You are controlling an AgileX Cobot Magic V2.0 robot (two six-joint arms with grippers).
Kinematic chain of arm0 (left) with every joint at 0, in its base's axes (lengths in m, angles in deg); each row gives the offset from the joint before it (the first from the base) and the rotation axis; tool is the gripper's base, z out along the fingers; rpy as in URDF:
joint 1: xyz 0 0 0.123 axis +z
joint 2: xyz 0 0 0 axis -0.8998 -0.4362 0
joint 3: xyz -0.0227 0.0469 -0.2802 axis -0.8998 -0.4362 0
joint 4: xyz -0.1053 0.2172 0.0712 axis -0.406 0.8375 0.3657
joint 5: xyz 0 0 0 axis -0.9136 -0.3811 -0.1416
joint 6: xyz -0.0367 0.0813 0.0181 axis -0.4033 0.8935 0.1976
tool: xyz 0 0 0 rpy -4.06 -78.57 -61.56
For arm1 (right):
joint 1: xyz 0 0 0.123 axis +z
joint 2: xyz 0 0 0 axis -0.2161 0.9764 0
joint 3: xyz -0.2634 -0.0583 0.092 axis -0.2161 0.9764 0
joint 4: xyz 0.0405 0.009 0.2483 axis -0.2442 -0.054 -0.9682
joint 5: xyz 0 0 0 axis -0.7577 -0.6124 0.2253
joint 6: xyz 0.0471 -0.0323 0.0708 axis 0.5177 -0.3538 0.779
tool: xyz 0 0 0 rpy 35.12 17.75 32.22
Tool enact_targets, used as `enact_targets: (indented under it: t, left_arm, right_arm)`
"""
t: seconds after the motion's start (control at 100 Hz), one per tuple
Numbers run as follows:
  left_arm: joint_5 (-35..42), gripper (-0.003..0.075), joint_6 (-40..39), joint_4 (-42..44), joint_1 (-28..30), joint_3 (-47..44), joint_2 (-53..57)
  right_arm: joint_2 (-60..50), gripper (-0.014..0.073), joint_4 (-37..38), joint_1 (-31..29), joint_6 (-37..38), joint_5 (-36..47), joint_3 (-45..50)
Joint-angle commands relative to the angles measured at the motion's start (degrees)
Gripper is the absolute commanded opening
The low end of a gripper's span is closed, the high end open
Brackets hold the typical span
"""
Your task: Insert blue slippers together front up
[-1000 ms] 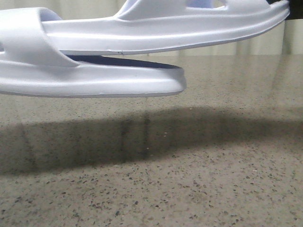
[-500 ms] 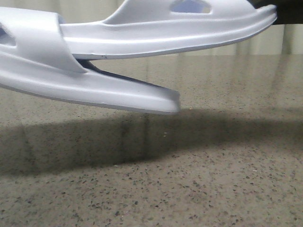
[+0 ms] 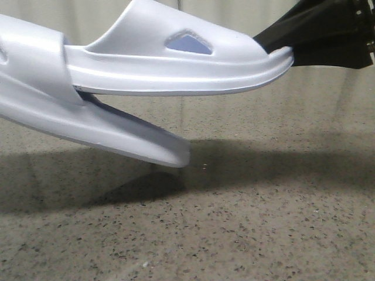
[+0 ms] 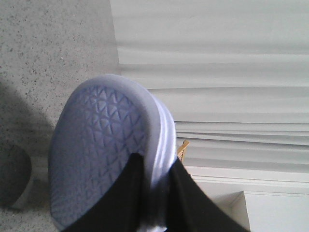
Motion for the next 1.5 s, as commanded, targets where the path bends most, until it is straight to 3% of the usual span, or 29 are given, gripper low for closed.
enact_targets:
  t: [0.0, 0.22, 0.46, 0.58, 0.77, 0.87, 1.27, 1.49]
  left_arm:
    - [-9.93, 0.0016, -0.19, -4.88, -0.65, 1.95, -0.35]
    - [-9.28, 0.0016, 1.05, -4.88, -0.65, 1.95, -0.35]
    - [-8.45, 0.0016, 1.43, -4.88, -0.65, 1.95, -0.35]
    - [-7.99, 0.0016, 1.43, -4.88, -0.65, 1.95, -0.35]
    - [-7.14, 0.0016, 1.43, -4.88, -0.65, 1.95, -0.35]
    - [-6.38, 0.0016, 1.43, -4.88, -0.65, 1.95, -0.35]
    - [-3.37, 0.0016, 2.58, -3.76, -0.65, 1.95, -0.35]
    - [-2.58, 0.0016, 3.79, -3.89, -0.65, 1.95, -2.89]
  right_arm:
    - [-0.82, -0.0107, -5.87, 1.82, -3.52, -11.29, -1.79]
    - [-1.19, -0.0106, -4.86, 1.82, -10.35, -3.73, -1.79]
    - [-1.19, -0.0081, -1.74, 1.82, -11.69, 5.64, -1.79]
    - [-1.43, 0.0037, -1.74, 1.82, -11.92, 8.6, -1.79]
    - [-2.44, 0.0363, -1.74, 1.82, -11.91, 12.57, -1.79]
    - [-4.69, 0.0442, -1.74, 1.82, -12.18, 16.39, -1.79]
    - [-21.59, 0.0448, -1.65, 1.82, -12.35, 34.72, -1.79]
    - [-28.41, 0.0448, -1.65, 1.82, -14.11, 36.59, -1.79]
